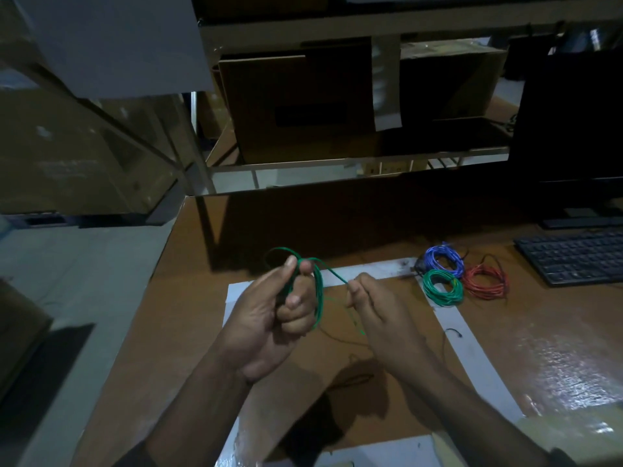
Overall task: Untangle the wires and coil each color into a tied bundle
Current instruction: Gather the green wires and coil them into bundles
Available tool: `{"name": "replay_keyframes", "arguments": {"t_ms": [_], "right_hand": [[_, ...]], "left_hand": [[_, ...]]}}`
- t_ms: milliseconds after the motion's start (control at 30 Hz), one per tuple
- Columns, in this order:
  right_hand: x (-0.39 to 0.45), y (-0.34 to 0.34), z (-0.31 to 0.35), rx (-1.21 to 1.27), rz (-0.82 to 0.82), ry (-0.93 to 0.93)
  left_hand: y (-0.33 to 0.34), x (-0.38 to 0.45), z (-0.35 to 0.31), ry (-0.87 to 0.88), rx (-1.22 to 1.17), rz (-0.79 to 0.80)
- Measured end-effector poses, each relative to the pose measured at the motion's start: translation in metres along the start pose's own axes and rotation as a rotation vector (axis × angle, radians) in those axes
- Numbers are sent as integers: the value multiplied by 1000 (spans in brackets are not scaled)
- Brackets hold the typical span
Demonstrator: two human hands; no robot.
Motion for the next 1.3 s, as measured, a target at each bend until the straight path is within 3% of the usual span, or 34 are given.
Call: {"name": "replay_keyframes", "arguments": {"t_ms": [100,200,300,433,567,767,833,1000,1300], "right_hand": [[-10,9,-13,-35,109,59],[-20,19,-18,-224,278,118],[-28,32,-10,-469,459,80],[-38,42,9,-656,571,-81],[-38,26,33,-479,488,-127],[-16,-11,40,-261,68,-227],[-9,-14,36,-267,7,-219],[6,-17,14,-386,-108,-152],[6,2,-4,-403,60,-81]], "left_hand": [[1,3,-13,50,-245,46],[4,8,-27,209,-232,-51],[4,17,-31,374,-35,-123],[-4,28,-23,410,443,-153],[-25,25,-11,311,1100,-115],[-42,13,4,120,1403,-70],[-43,11,6,41,1353,-90],[-33,5,11,-126,882,-74],[-17,-1,-6,-201,112,26]]}}
Point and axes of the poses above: each hand's wrist, its own x-axis towards the middle knuckle, its own y-axis out of the palm, z = x × y, the point moved 4 cm from there along x, towards the middle knuckle, and after that the axes turned 14 degrees about y, right-handed, at the moved point
